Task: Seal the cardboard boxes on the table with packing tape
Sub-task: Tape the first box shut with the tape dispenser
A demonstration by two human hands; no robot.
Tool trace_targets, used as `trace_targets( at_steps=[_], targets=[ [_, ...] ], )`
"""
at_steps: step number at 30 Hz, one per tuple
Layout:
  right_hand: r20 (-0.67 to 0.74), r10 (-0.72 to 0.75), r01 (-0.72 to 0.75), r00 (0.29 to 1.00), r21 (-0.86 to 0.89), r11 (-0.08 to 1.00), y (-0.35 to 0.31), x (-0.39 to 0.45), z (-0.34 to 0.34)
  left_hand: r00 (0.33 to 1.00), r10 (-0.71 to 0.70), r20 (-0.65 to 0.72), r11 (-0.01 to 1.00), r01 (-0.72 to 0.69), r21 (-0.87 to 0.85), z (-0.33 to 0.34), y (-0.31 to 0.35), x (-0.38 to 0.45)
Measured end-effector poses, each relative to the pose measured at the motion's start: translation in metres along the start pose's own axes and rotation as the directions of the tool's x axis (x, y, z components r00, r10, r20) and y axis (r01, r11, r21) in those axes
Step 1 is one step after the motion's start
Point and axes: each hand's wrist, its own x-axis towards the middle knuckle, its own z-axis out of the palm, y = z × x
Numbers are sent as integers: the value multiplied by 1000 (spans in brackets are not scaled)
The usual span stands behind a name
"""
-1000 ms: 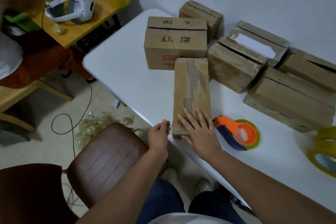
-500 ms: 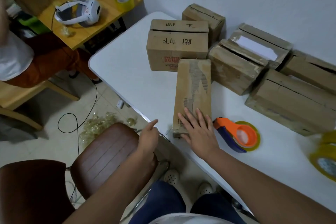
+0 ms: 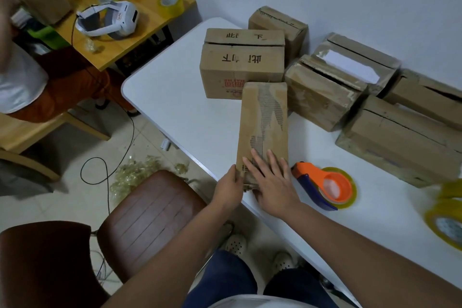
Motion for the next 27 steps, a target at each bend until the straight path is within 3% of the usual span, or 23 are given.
trace_targets(
  at_steps=[3, 6, 7, 9, 11, 14, 17, 20, 24, 27],
  targets=[
    [-10, -50, 51, 999, 205, 977, 7, 2, -10, 999, 33, -18, 999, -32, 28, -9, -6, 4],
    [-75, 172, -115, 982, 485, 867, 14, 2, -27, 996, 45, -79, 992, -35, 122, -30, -13, 11],
    [-26, 214, -159, 977, 583, 797, 15, 2, -32, 995, 52, -86, 984, -36, 176, -39, -16, 14],
    [120, 70, -134, 990, 703, 698, 11, -2, -39, 993, 77, -90, 953, -46, 300, -57, -21, 22],
    [164, -77, -66, 983, 721, 690, 6, -5, -41, 975, 162, -153, 850, -59, 523, -66, -23, 30],
    [129, 34, -124, 991, 792, 597, 12, -5, -51, 911, 338, -237, 699, -74, 711, -48, -6, 39],
    [101, 182, -191, 978, 777, 600, 38, -4, -60, 921, 389, -3, 598, -250, 762, -4, 16, 42],
    [135, 299, -295, 945, 749, 594, 71, -4, -62, 937, 331, 111, 482, -269, 834, 19, 19, 47],
    [121, 367, -321, 922, 770, 552, 100, -2, -56, 931, 333, 150, 402, -284, 870, -15, 13, 51],
    [125, 408, -342, 904, 784, 518, 101, 7, -51, 946, 322, 48, 438, -193, 878, -62, 2, 46]
  ],
)
